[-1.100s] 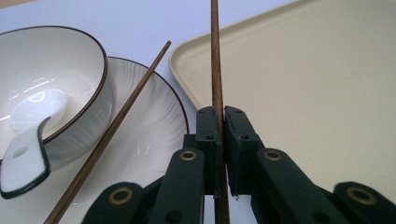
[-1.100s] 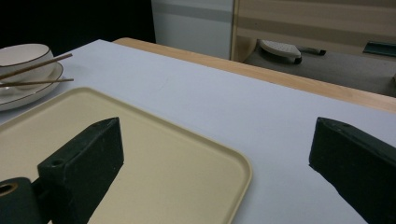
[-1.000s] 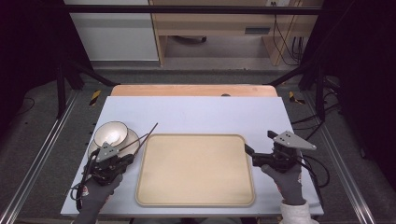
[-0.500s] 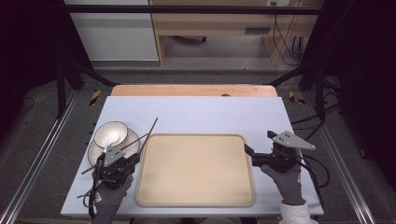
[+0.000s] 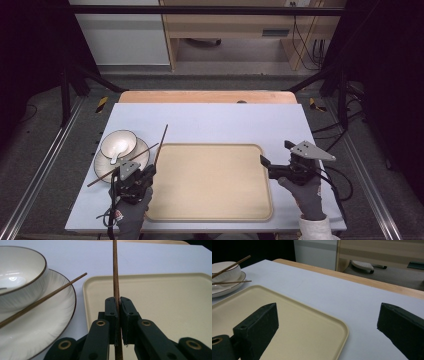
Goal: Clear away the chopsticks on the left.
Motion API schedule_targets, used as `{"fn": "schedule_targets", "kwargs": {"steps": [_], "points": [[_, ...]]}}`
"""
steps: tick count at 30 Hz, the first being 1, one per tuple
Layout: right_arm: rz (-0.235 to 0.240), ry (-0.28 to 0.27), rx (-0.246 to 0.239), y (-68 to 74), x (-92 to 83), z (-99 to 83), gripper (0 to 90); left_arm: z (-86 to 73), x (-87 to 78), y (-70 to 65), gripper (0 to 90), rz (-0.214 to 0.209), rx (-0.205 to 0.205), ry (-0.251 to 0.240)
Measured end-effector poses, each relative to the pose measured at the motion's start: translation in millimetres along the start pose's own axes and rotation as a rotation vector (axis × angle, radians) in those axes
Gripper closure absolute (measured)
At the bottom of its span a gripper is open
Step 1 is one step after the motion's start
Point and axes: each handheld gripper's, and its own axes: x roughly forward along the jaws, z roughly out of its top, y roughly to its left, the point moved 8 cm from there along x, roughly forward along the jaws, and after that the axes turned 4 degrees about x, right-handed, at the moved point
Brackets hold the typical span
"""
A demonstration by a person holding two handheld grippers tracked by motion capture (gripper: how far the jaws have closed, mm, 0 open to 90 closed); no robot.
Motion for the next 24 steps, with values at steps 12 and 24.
{"fn": "schedule_targets", "kwargs": {"steps": [12, 24], "points": [[-0.003, 0.011, -0.01, 0.5, 1.3, -2.1, 3.7, -25.3, 13.5, -12.3, 84.6, 0.037, -0.047, -0.007], [-0.005, 0.019, -0.012, 1.0, 2.7, -3.5, 3.7, -50.0, 25.6, -11.2, 84.6, 0.091, -0.039, 0.075]]}}
